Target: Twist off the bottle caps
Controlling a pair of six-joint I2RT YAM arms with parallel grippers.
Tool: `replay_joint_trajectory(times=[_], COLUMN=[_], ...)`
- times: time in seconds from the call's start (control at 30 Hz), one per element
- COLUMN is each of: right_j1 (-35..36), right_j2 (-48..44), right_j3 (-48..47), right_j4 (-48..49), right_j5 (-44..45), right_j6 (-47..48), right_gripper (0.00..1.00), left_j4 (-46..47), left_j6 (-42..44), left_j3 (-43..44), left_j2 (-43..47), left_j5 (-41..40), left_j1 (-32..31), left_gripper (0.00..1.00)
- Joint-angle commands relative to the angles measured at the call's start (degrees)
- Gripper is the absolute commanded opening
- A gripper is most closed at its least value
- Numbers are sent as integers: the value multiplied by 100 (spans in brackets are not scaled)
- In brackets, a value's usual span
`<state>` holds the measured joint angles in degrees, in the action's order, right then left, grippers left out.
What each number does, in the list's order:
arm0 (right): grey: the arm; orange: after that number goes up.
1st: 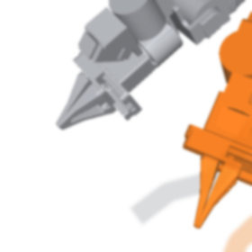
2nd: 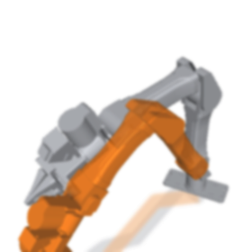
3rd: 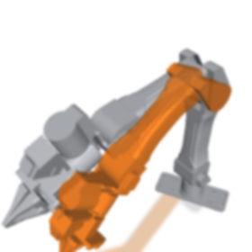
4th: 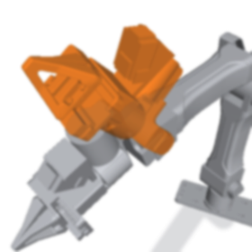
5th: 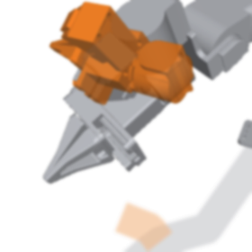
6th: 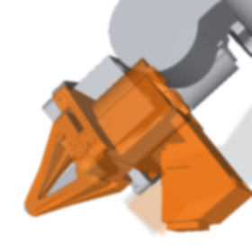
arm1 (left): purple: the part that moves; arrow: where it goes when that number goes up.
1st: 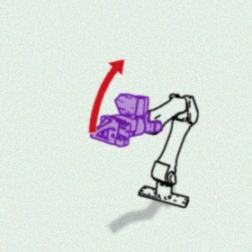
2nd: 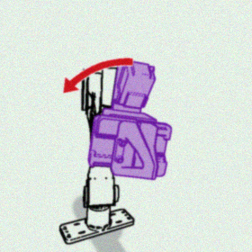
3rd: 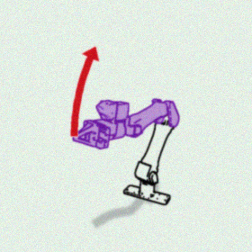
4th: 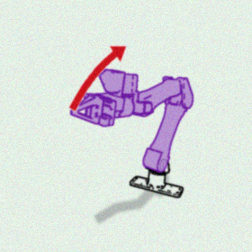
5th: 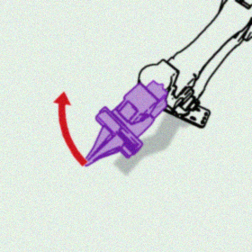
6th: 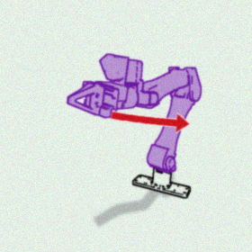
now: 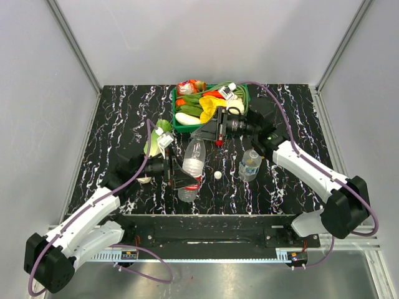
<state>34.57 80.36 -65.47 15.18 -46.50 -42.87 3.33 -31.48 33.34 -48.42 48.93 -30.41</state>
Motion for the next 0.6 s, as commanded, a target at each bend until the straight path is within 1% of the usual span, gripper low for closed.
replay_joint_trajectory(times=[0.0,0.07,0.17,0.3,0.47,0.57], right_j1=[24,24,15,24,24,41], right_j2=[-213,-231,-301,-529,-723,-828], right_j3=[-79,-115,-194,-203,-150,-97], right_j4=[-286,-585,-1095,-1709,-2027,-2019], right_j5=[71,193,518,1212,1915,2188], right_j6=[402,621,1087,1596,2010,2151], right_gripper=[0,0,0,0,0,0], left_j4=[229,168,-191,-771,-1396,-1598], left_j6=[81,116,309,581,837,881], left_j3=[278,287,427,603,831,806], left_j2=[96,114,158,298,482,641], left_j5=[-208,-287,-541,-1033,-1832,-2369], left_j1=[0,0,0,9,0,0], left_gripper=[99,99,99,99,99,99])
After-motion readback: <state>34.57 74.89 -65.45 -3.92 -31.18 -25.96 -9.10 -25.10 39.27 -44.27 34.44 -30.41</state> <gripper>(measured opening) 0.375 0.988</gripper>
